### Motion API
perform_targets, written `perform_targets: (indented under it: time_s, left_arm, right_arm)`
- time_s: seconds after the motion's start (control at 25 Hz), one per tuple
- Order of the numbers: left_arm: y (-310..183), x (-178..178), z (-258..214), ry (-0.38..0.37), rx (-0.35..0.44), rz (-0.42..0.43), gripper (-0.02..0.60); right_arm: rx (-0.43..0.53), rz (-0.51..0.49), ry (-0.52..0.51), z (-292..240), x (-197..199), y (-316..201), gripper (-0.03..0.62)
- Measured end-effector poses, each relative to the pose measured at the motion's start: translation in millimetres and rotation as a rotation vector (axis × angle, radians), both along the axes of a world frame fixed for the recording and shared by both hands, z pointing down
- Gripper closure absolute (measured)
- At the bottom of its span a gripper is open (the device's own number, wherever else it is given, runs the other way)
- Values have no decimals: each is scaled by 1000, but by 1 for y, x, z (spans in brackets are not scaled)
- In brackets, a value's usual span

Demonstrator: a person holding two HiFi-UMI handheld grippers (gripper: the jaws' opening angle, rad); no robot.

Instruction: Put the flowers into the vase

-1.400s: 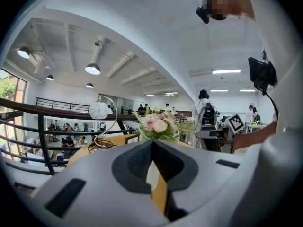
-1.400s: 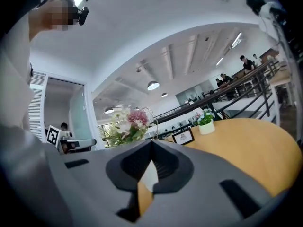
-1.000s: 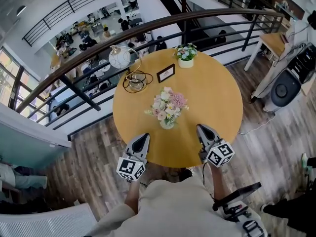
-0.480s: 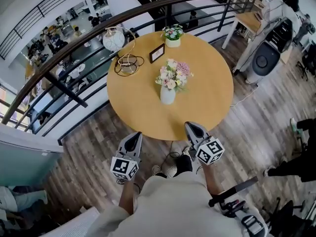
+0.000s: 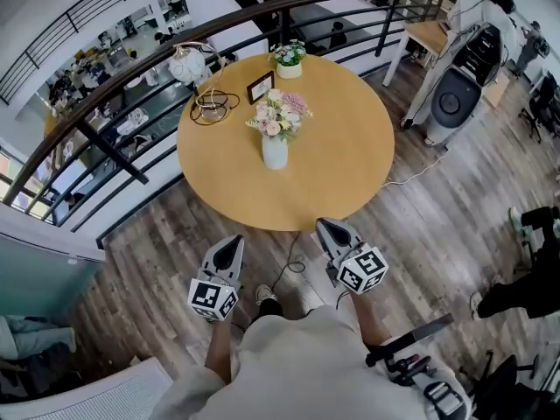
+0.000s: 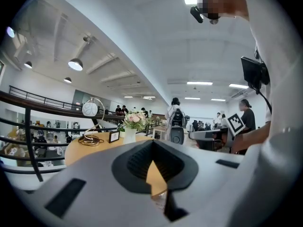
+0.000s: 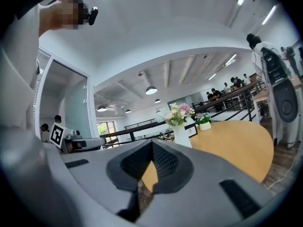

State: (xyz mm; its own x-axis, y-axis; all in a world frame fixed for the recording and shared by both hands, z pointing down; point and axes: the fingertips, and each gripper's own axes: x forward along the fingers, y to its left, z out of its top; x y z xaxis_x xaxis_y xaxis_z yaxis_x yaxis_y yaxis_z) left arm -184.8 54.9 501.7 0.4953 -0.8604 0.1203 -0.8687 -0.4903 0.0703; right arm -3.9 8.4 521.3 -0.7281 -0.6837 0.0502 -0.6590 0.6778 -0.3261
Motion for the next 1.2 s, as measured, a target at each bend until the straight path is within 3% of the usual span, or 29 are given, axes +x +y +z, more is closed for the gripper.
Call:
perform_targets:
  time_s: [0.16,0.44,0.68,0.96,1.2]
  left_arm:
    - [34,31,0,-5,-13,-29,575]
    - [87,83,15,-25,-62,-34,575]
    - [82,112,-7,-36,-5,11,575]
    - [91,108,-23,-52,42,38,575]
    - [112,72,-17,-34,34,17,575]
  right_arm:
    - [6,-51,48,10,30,38,585]
    - [0,-40,133,31,67,83,585]
    - [40,-22,124,19,79,95,585]
    - [132,4,234,0,58,93,585]
    - [192,19,363,-2,12,104,586]
